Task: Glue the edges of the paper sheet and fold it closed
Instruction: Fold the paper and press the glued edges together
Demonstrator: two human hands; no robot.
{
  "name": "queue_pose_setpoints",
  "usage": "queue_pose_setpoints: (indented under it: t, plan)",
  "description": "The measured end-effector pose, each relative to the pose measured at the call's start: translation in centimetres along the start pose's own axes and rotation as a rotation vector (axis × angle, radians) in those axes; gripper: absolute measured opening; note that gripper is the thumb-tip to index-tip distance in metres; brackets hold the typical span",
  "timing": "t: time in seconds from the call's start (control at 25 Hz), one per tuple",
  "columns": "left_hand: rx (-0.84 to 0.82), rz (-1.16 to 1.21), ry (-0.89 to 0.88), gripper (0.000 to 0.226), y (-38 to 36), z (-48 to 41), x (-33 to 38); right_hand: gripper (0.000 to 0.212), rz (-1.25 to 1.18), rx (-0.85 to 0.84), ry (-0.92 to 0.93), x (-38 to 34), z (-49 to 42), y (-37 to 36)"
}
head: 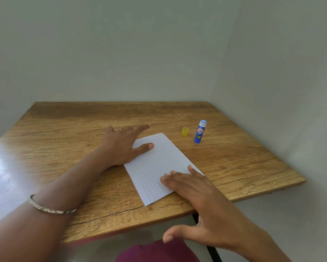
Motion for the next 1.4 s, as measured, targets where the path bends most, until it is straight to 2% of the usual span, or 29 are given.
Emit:
queue_pose_setpoints:
  t: [0.12,0.28,0.48,0.64,0.76,0.96,1.16,1.28,1.4]
  plan:
    - [0.046,0.073,0.003,0.077,0.6,-0.1,-0.4,0.068,0.047,0.137,0.094,-0.4,0.8,-0.1]
    - [0.131,0.112,0.022,0.070,1.9,0.0,-0.8,0.035,-0.031,0.290,0.193,-1.0,2.0,0.8]
    - [0.188,0.129,0.029,0.058,2.8,0.3,-1.0,0.012,-0.166,0.298,0.192,-1.3,1.5,2.0]
    - [0.291,0.175,0.050,0.056,4.0,0.5,-1.7,0.009,-0.370,0.258,0.112,-1.2,0.1,3.0]
    - [0.362,0.208,0.049,0.046,4.4,0.6,-2.1,0.006,-0.432,0.374,0.045,-0.7,-1.5,5.9]
    - [0.678,0.526,0.125,0.029,7.4,2.0,-4.0,0.007,-0.487,0.603,-0.085,1.8,-6.8,10.4]
    - [0.962,0.658,0.178,0.036,11.0,5.0,-5.4,0.002,-0.596,0.731,-0.158,3.7,-12.8,13.3]
    - [1.025,0.636,0.186,0.027,12.1,5.6,-5.9,0.004,-0.569,0.784,-0.160,3.7,-14.8,15.3]
    - [1.014,0.658,0.197,0.020,11.8,5.4,-6.4,0.004,-0.486,0.767,-0.145,3.4,-16.3,17.1]
Point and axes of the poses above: each hand's wrist, its own z-axis away from the middle knuckle, its own y-axis out of the back of the hand, x = y × z, the point moved 10 cm from there along -z, towards the middle knuckle, and after that the axes turned 12 degrees about -z, right-handed, at the moved point
